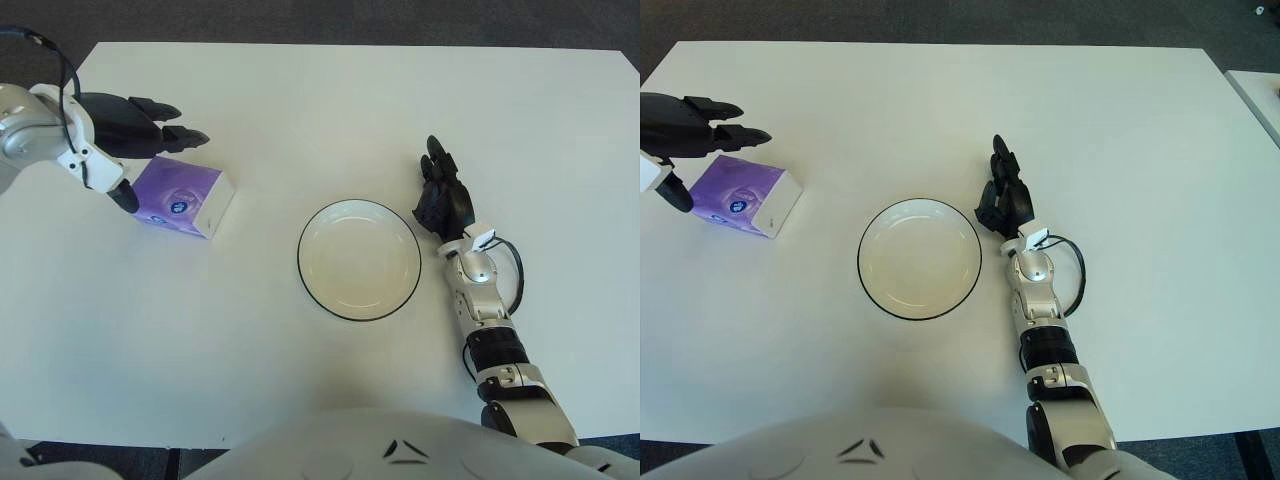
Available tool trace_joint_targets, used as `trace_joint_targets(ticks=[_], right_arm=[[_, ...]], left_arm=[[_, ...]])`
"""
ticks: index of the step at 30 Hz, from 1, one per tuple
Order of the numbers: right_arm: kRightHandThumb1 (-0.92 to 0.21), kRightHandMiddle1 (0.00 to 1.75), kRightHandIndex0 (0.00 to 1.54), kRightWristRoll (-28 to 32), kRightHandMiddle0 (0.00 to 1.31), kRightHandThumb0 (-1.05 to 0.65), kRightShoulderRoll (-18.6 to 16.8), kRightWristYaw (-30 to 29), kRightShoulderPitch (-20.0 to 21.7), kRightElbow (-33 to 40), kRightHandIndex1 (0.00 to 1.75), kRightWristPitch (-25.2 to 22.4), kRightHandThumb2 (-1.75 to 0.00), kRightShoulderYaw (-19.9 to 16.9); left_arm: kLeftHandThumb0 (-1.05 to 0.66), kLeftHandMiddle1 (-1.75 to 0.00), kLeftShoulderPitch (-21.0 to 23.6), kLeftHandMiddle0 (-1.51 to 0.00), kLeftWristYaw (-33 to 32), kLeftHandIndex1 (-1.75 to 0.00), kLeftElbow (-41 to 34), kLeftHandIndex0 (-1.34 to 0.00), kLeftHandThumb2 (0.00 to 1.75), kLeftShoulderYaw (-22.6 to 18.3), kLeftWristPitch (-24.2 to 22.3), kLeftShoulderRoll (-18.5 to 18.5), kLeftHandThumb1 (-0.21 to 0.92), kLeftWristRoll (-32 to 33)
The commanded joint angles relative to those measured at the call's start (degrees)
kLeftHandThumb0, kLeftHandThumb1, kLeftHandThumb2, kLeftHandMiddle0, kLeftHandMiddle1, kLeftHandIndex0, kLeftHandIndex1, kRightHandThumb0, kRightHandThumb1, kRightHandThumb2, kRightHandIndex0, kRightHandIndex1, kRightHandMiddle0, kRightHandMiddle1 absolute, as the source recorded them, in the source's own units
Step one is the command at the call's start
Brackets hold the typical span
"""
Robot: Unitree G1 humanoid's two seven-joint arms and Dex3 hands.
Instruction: Put the tissue paper into the plate.
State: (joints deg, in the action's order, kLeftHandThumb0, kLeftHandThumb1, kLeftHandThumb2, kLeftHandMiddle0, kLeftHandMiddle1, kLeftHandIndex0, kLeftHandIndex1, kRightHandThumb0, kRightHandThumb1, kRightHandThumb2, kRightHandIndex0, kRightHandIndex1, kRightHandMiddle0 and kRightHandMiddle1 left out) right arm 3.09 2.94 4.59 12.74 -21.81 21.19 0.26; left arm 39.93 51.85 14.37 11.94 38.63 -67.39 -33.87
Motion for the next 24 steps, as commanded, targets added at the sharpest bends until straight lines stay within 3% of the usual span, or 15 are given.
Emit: trace_joint_targets(ticks=[1, 12, 24], right_arm=[[-0.92, 0.01, 0.0, -0.8, 0.0, -0.85, -0.1, 0.9, -7.6, -9.1, 0.0, -7.3, -1.05, 0.7], [-0.92, 0.01, 0.0, -0.9, 0.01, -0.85, 0.0, 0.9, -7.2, -9.4, 0.0, -7.2, -1.05, 0.5], [-0.92, 0.02, 0.0, -1.1, 0.0, -0.85, 0.1, 0.5, -7.1, -9.1, 0.0, -7.8, -1.05, 0.5]], left_arm=[[-1.04, 0.0, 0.1, 0.0, 3.0, 0.0, -2.3, 0.0, 0.03, -0.4, -2.0, -1.6, 0.88, 1.8], [-1.04, 0.0, -1.8, 0.0, 3.1, 0.0, -3.7, 0.0, 0.03, 0.2, -4.5, -0.4, 0.88, 0.5], [-1.05, 0.0, -0.8, 0.0, 3.1, 0.0, -2.5, 0.0, 0.02, 2.0, -3.3, 0.1, 0.88, -0.7]])
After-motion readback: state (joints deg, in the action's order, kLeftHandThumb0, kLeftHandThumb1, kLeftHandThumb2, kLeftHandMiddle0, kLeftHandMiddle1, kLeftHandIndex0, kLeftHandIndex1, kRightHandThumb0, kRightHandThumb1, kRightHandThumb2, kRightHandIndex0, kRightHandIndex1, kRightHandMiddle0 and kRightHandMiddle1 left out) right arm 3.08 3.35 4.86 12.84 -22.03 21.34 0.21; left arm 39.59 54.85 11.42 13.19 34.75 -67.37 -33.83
